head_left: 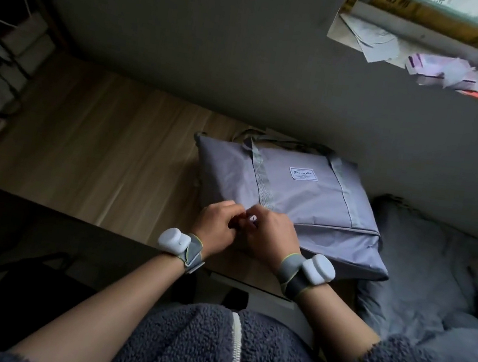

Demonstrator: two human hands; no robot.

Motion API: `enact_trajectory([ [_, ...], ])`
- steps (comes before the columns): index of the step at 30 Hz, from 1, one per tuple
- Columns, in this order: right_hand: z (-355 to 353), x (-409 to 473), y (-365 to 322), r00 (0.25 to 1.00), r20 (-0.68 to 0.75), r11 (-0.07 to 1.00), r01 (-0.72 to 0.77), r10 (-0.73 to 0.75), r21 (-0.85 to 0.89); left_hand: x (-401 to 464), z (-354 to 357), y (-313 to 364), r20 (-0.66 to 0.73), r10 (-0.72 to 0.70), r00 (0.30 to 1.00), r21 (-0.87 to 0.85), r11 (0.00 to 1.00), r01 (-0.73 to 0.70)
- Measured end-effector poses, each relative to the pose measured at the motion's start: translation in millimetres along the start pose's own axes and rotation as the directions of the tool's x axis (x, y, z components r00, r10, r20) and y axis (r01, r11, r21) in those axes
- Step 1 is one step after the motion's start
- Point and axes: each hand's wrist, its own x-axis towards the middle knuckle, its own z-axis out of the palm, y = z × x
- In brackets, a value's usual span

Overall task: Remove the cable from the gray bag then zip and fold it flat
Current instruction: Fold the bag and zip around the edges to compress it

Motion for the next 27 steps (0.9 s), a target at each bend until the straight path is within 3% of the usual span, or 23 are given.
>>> enact_trajectory([
  [6,-1,3,-7,0.991,-0.034,0.991,-0.129,0.127,-0.037,1,0,4,-0.022,0.018,1.0,0.021,1.0,-0.018],
  [11,-4,5,-7,0.952,0.031,0.949,-0.306,0.305,0.076,1,-2,6,-0.016,-0.045,0.999,0.082,0.996,0.047],
  [20,-6,0,-22,0.974,0.017,0.975,-0.224,0.224,-0.002,1,-7,13,0.01,-0.089,0.996,0.062,0.994,0.089],
  [27,-13,-1,-18,0.95,0.011,0.95,-0.312,0.312,0.031,6,-9,16,0.035,-0.086,0.996,0.077,0.994,0.083],
])
